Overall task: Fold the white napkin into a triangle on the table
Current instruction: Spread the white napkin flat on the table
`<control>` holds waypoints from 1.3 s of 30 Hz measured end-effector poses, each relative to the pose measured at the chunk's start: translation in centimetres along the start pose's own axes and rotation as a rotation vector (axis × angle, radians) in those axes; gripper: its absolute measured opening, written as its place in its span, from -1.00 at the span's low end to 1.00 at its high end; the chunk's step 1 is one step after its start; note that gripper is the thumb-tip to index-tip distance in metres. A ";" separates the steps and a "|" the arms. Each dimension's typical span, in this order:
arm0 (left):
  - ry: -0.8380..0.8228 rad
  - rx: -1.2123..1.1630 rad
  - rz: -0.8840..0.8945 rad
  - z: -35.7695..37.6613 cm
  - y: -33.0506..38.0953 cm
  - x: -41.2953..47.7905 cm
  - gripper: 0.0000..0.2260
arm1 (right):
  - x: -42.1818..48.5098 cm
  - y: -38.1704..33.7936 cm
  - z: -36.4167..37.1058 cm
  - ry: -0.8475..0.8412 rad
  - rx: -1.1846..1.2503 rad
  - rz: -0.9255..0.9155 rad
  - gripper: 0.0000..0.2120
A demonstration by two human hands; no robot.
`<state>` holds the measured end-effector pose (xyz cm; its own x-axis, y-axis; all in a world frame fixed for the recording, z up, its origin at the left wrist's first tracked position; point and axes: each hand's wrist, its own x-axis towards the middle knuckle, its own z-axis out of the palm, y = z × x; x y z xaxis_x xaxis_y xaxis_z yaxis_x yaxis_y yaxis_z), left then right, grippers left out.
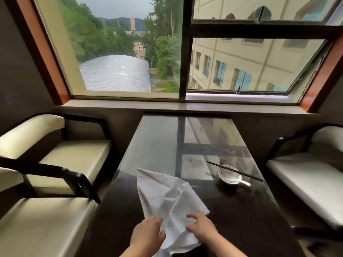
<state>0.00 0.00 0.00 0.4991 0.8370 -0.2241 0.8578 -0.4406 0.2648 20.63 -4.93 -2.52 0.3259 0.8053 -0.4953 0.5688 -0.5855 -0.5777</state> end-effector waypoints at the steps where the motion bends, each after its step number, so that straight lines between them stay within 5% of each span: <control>1: -0.051 0.005 -0.028 0.3 -0.1 -0.2 -0.60 | 0.1 0.0 0.4 -0.030 0.038 0.008 -0.52; 9: -0.127 -0.097 -0.142 3.4 -1.3 -2.1 -0.58 | -0.8 -0.3 2.8 -0.140 0.728 0.210 -0.70; 14: -0.047 0.005 -0.028 5.3 -2.5 -3.4 -0.58 | -0.7 -0.4 3.7 0.062 0.996 0.246 -0.83; 18: 0.008 0.123 0.107 4.3 -2.2 -4.6 -0.45 | 0.0 -0.6 1.5 0.360 1.020 0.213 -0.89; 23: -0.175 0.175 -0.050 5.9 -2.1 -3.6 -0.37 | -0.1 1.1 -2.9 0.488 1.032 0.174 -0.83; 26: -0.151 0.218 0.108 5.3 -1.6 -4.1 -0.43 | -0.3 2.8 -4.9 0.542 1.075 0.172 -0.84; 28: 0.047 0.239 0.176 6.1 -2.0 -3.5 -0.54 | -0.7 3.9 -6.2 0.532 1.164 0.186 -0.80; 31: 0.134 0.322 0.212 5.8 -2.4 -3.0 -0.57 | -2.2 5.2 -7.0 0.361 1.221 0.140 -0.63; 34: 0.115 0.263 0.156 5.8 -3.1 -2.7 -0.55 | -3.3 6.3 -5.7 0.166 0.805 0.142 -0.32; 36: 0.117 0.189 0.110 5.5 -4.1 -2.7 -0.60 | -3.3 7.0 -4.8 0.190 0.656 0.156 -0.30; 39: 0.182 -0.049 -0.132 4.8 -6.3 -2.9 -0.95 | -3.0 7.5 -5.5 0.331 0.753 0.231 -0.39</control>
<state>-6.29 -1.24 -5.48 0.3485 0.9332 -0.0881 0.9051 -0.3107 0.2903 28.07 -11.24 -1.87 0.6428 0.5750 -0.5062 -0.1544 -0.5500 -0.8208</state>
